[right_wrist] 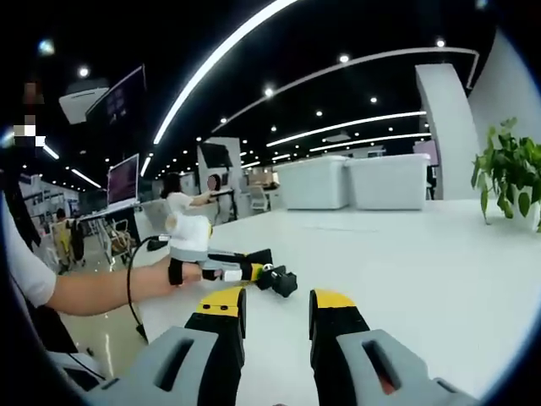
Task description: Clamp the fixed fixture on the desktop, loosen the retaining clip, secure it to the edge of the desk, and tighten the retaining clip.
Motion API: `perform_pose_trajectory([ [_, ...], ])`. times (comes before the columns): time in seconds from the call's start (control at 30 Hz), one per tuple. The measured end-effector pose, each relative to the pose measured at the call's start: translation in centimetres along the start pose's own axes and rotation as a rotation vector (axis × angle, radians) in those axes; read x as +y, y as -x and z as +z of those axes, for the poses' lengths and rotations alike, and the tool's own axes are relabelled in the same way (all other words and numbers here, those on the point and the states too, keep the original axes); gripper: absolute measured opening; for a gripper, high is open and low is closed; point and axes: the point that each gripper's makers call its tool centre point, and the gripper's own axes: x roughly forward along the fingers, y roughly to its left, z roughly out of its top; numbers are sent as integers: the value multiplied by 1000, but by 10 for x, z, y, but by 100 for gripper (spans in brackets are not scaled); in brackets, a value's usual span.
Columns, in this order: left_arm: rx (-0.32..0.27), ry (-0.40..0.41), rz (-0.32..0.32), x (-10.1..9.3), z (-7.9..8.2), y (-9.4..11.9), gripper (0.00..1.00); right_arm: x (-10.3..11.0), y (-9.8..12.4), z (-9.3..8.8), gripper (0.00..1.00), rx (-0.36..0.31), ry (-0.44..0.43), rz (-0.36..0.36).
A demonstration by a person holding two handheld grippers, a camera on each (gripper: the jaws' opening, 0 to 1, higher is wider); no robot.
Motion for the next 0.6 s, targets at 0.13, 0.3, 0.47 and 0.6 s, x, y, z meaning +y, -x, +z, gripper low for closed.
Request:
perform_pose_trajectory([
  [0.13, -2, -3, -3, -1, 0, 0, 22, -2, -2, -1, 29, 1, -6, -3],
  [0.3, -1, -13, -41, -12, -1, 3, 11, -3, -5, -5, 29, 9, -13, -5],
  [0.47, 0, -19, -53, -15, -1, 4, 8, 1, -9, -6, 29, 11, -12, 3],
  [0.6, 10, 8, -74, -17, -2, 3, 6, 3, -12, -10, 27, 24, -11, 7],
])
